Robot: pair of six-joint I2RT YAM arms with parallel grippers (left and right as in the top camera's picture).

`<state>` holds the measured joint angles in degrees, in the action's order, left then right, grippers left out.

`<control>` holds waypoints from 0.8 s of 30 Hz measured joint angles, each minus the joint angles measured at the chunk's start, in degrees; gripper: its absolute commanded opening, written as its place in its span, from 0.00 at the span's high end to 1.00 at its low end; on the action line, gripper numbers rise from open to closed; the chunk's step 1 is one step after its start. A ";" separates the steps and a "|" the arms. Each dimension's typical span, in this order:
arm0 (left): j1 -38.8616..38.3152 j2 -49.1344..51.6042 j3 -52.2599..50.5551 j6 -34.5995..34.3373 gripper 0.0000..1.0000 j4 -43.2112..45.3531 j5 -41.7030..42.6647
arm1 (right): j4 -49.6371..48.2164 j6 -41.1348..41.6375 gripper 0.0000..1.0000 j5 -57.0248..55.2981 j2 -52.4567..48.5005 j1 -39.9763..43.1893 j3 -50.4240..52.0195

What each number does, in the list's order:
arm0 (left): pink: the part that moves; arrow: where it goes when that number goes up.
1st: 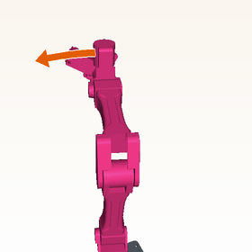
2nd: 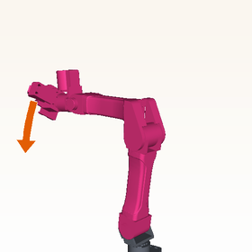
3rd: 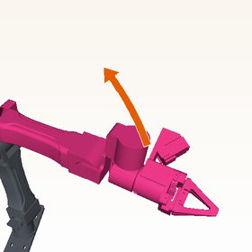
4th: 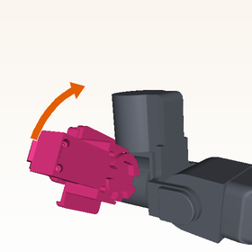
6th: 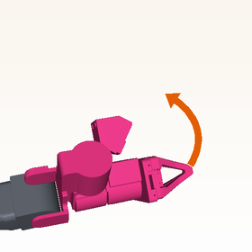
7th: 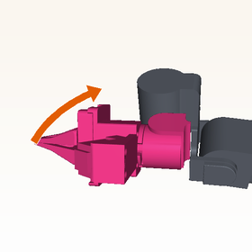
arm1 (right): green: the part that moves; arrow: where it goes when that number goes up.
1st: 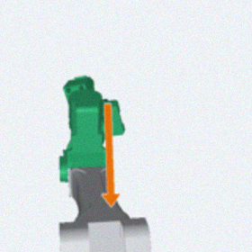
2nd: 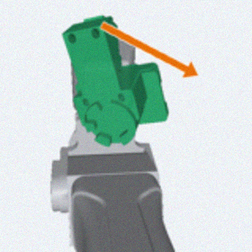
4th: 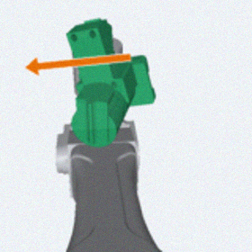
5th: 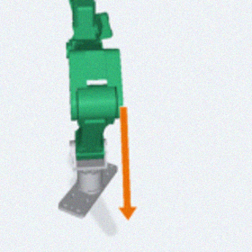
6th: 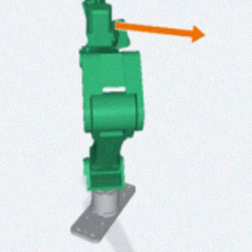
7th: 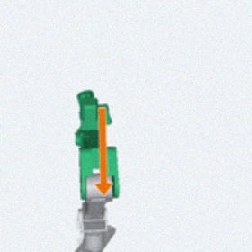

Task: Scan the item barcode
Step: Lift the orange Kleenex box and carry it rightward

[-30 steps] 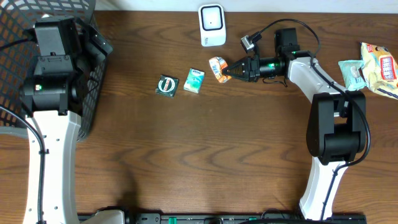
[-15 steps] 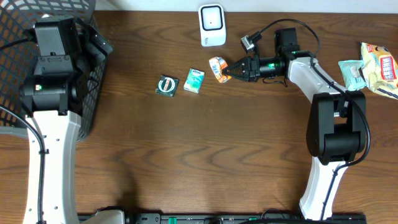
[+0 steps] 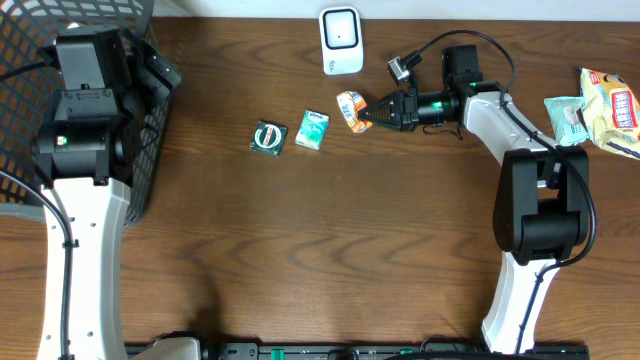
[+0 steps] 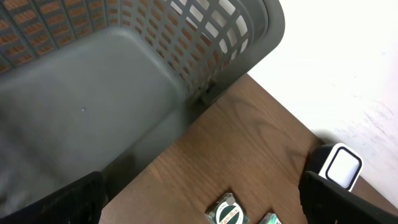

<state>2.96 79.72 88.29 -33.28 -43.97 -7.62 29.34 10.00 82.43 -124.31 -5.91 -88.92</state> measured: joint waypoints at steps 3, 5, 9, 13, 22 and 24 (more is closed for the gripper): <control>0.00 0.00 0.00 0.00 0.02 0.00 0.00 | 0.00 0.02 0.99 0.00 0.02 0.00 0.00; 0.00 0.00 0.00 0.02 0.02 0.00 0.00 | 0.00 0.02 0.99 0.00 0.00 0.00 0.00; 0.00 0.00 0.00 0.00 0.02 0.00 0.00 | 0.00 0.02 0.99 0.00 0.00 0.00 0.00; 0.00 0.00 0.00 0.02 0.02 0.00 0.00 | 0.00 0.00 0.99 -0.15 0.00 0.00 0.00; 0.00 0.00 0.00 0.00 0.02 0.00 -0.02 | 1.29 0.11 0.99 -4.66 0.00 -0.15 0.00; 0.00 0.00 0.00 0.00 0.02 0.00 0.00 | 3.26 0.72 0.99 -9.35 0.00 -0.42 0.02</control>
<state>2.96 79.72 88.29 -33.28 -43.97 -7.62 32.60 10.72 73.08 -124.31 -6.33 -88.90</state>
